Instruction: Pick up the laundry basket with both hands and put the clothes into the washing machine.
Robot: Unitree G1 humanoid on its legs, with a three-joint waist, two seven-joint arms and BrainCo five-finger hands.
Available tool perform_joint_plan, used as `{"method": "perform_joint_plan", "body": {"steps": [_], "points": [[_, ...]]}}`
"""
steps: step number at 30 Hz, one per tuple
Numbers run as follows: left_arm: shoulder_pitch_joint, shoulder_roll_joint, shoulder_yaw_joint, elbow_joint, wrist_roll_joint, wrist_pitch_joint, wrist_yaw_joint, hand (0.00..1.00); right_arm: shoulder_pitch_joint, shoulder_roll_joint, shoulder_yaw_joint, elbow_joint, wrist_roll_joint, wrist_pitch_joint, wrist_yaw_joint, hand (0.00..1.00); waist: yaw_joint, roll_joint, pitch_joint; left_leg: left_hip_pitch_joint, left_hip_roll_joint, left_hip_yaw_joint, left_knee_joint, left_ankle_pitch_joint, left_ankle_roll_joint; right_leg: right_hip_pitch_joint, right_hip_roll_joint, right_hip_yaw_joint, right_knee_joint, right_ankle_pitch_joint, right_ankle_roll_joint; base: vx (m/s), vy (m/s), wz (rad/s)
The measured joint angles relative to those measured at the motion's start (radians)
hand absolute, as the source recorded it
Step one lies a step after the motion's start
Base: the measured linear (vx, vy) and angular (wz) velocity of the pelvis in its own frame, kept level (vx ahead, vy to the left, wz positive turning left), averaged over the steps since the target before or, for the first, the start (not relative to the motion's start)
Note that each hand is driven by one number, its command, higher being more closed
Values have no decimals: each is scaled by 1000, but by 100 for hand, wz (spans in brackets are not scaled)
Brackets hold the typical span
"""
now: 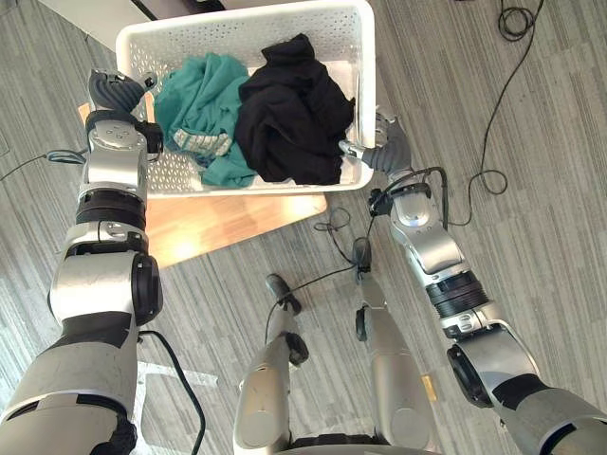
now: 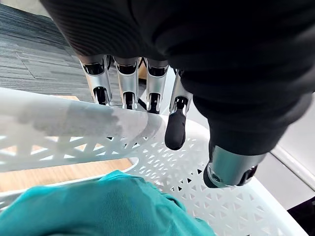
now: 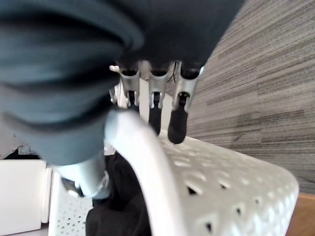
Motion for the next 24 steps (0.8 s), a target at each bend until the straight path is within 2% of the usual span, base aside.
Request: {"method": "perform_joint_plan", "body": {"steps": [4,7,9,12,15,17,20,22,24], "points": [[25,6,0,10,-1,-5,-30,100,0,-4,-1,5,-28,1,3,100,3,0,0,5,5,-10,0,4,5,18,1,-15,-13,2,-2,8,-28,5],[81,8,10,21,-3,-41,-65,100,-2,-8,-1,19,-30,2,18,100,16,0,0,18,9,-9,0,4,5,31,6,-15,-13,2,-3,14,-16,-3],[138,6,49,24,-5,-79,-79,100,-3,-8,2,26,-30,2,40,100,25,0,0,32,15,-11,2,4,5,44,11,-17,-13,2,-3,10,-17,-1],[220,0,100,25,-7,-111,-111,100,-19,-4,13,52,-30,1,58,100,27,0,0,50,14,-19,0,4,5,64,10,-17,-14,-1,-1,0,0,0],[283,-15,138,26,-9,-121,-132,100,-27,10,19,105,-37,1,77,100,29,0,0,74,15,-30,0,4,5,93,10,-25,-14,-9,2,-17,-26,8],[325,-17,169,46,-8,-121,-133,100,-26,12,27,130,-37,1,91,100,29,0,0,86,14,-47,0,3,5,110,10,-31,-14,-16,3,-20,-28,11],[408,-19,197,128,-5,-80,-142,100,-26,10,24,181,-37,1,106,100,26,-1,0,84,14,-75,1,4,5,120,9,-49,-15,-23,4,-17,-25,17],[491,-28,203,166,-4,-52,-153,100,-22,10,18,195,-36,-7,121,100,30,-1,0,84,13,-95,7,7,3,131,10,-66,-17,-21,-1,6,-14,22],[520,-29,217,166,-4,-47,-153,100,-22,9,16,225,-36,-14,136,100,42,-1,-1,92,16,-116,8,9,1,151,11,-82,-19,-23,-4,13,-14,22]]}}
